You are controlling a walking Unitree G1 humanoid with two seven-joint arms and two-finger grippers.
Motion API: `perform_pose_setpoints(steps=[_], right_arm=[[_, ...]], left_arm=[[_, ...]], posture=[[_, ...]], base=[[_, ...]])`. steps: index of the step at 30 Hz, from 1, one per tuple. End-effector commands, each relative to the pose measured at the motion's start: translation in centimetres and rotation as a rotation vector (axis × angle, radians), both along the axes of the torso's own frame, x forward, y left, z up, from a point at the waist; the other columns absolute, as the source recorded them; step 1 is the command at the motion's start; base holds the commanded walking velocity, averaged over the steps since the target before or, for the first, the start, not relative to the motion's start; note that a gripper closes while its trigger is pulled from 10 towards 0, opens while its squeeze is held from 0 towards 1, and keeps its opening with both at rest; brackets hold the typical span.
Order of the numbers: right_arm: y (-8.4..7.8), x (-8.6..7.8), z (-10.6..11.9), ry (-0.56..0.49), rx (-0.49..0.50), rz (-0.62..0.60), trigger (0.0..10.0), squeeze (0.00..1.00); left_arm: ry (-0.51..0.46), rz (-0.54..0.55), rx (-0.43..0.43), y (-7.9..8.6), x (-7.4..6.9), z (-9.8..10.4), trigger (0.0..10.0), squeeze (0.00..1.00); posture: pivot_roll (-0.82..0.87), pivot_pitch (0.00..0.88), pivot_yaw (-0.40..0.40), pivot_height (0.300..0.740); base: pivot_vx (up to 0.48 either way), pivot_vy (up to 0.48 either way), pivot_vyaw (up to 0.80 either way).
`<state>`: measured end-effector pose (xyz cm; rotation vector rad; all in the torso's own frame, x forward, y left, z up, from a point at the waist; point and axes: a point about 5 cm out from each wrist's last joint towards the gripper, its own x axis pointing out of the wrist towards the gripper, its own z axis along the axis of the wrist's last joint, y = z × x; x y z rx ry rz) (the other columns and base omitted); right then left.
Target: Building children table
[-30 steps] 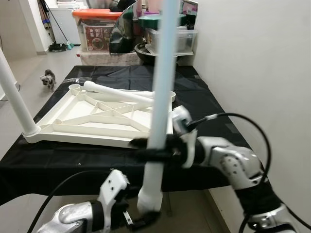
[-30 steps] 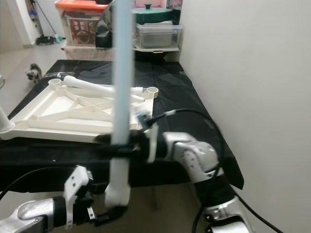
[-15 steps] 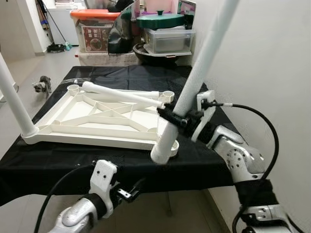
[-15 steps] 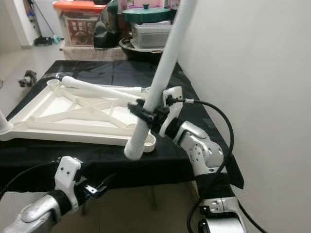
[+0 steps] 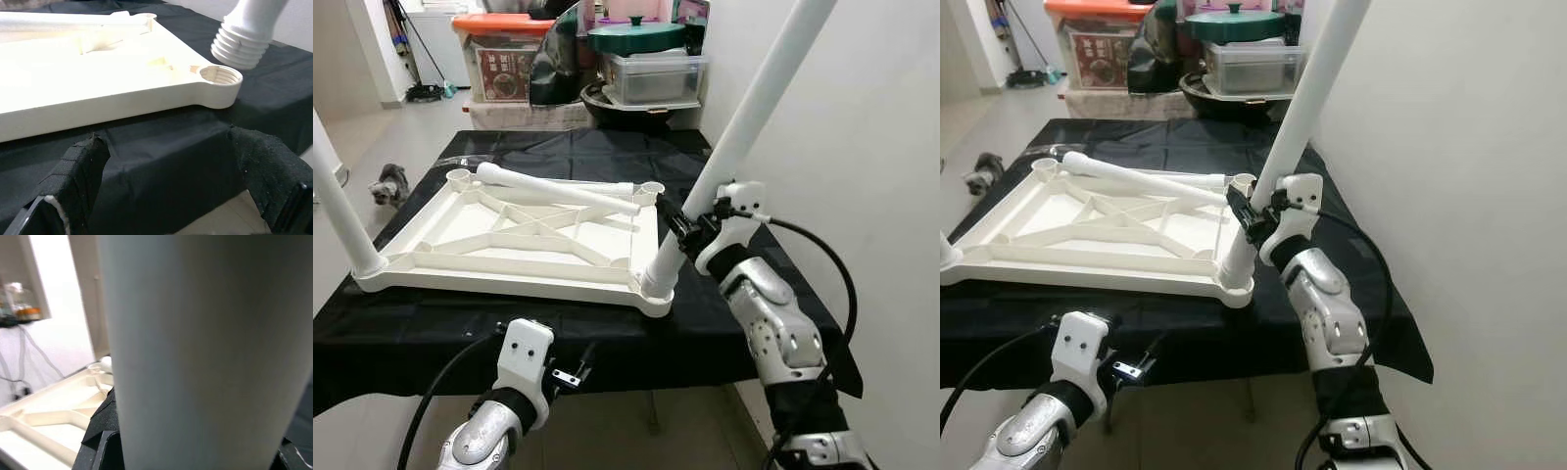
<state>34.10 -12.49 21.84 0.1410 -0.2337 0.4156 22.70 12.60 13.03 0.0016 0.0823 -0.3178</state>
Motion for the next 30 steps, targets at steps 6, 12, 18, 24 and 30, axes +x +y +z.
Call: perform_pose_setpoints(steps=[6,12,18,24,30], right_arm=[[0.2,-0.2,0.5,-0.046,-0.001,-0.046,10.0,0.00],[0.0,0.0,0.8,-0.056,0.036,-0.088,10.0,0.00],[0.2,0.0,0.7,-0.058,0.036,-0.094,10.0,0.00],[0.3,0.1,0.6,-0.057,0.033,-0.091,10.0,0.00],[0.2,0.2,0.5,-0.056,0.032,-0.090,10.0,0.00]], left_arm=[[-0.033,0.038,0.016,0.0,0.0,0.7,10.0,0.00],[-0.037,0.076,0.008,-0.1,0.1,0.8,10.0,0.00],[-0.033,0.119,0.010,0.4,0.5,0.6,10.0,0.00],[-0.012,0.149,-0.003,0.8,0.6,0.3,10.0,0.00],[-0.007,0.185,-0.005,1.1,0.7,0.2,10.0,0.00]], posture=[[0.10,0.000,-0.045,0.740],[0.10,0.000,-0.053,0.740],[0.11,0.000,-0.057,0.740],[0.11,0.000,-0.057,0.740],[0.11,0.000,-0.056,0.740]], base=[[0.000,0.000,0.80],[0.000,0.000,0.61],[0.095,-0.101,0.00],[0.303,-0.348,0.00],[0.150,-0.165,0.00]])
